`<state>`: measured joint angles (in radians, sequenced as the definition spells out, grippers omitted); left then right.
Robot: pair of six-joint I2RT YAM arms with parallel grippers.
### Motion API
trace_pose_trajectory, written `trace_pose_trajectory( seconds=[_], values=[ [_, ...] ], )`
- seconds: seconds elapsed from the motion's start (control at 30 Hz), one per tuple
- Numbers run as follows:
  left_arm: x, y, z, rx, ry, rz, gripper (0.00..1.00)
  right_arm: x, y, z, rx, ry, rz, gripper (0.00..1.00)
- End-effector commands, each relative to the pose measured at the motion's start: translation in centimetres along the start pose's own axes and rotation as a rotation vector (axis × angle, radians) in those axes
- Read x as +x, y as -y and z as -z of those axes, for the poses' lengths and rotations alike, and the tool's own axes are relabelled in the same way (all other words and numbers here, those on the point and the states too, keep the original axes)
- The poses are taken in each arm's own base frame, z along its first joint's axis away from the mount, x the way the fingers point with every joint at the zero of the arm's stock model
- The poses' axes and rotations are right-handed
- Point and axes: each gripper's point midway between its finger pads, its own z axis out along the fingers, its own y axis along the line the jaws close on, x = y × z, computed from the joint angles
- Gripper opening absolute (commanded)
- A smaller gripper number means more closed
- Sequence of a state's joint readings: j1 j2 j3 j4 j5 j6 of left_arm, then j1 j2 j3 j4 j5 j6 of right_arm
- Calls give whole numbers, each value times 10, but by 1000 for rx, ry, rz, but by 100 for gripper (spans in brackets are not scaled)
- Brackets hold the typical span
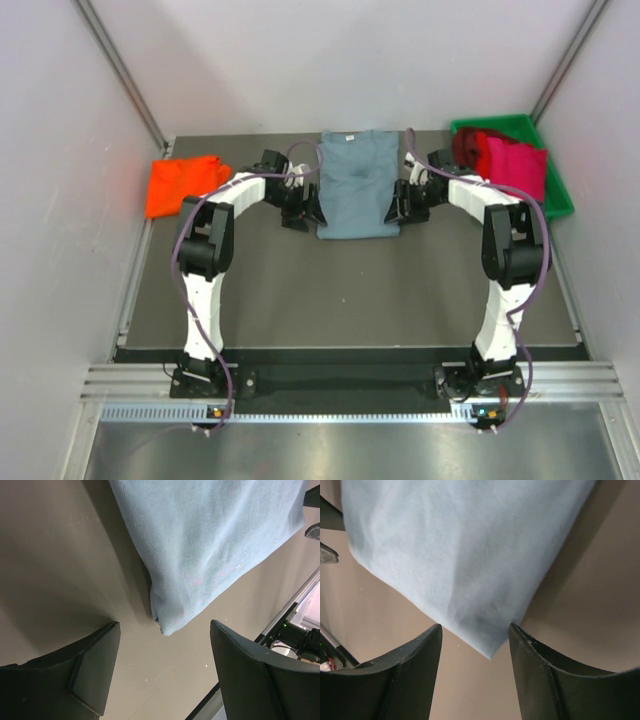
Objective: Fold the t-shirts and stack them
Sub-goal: Fold the tshirt
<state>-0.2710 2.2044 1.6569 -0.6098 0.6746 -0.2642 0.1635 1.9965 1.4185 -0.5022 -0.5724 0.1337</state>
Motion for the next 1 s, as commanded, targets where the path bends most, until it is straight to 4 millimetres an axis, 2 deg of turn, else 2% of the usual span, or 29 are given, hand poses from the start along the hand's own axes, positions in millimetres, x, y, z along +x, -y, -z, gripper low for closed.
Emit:
trace_pose_trajectory(
  seconds=[0.0,0.17,0.37,0.57,0.77,0.97],
  values=[
    [23,-15,-13,-40,-66,32,78,-8,2,15,-4,43,5,57],
    [26,-16,-16,-43,-75,41,78,3,2,24,-3,40,1,57],
    [29,-19,-25,-31,-92,65,76,14,7,14,-12,14,-29,56],
    [31,-23,-30,-36,-98,83,67,7,12,1,-10,11,-39,54],
    [32,-23,-31,-42,-99,82,66,3,15,-7,-7,11,-40,54],
    [35,-22,-39,-37,-113,77,64,4,14,-16,-12,-4,-35,48]
  ],
)
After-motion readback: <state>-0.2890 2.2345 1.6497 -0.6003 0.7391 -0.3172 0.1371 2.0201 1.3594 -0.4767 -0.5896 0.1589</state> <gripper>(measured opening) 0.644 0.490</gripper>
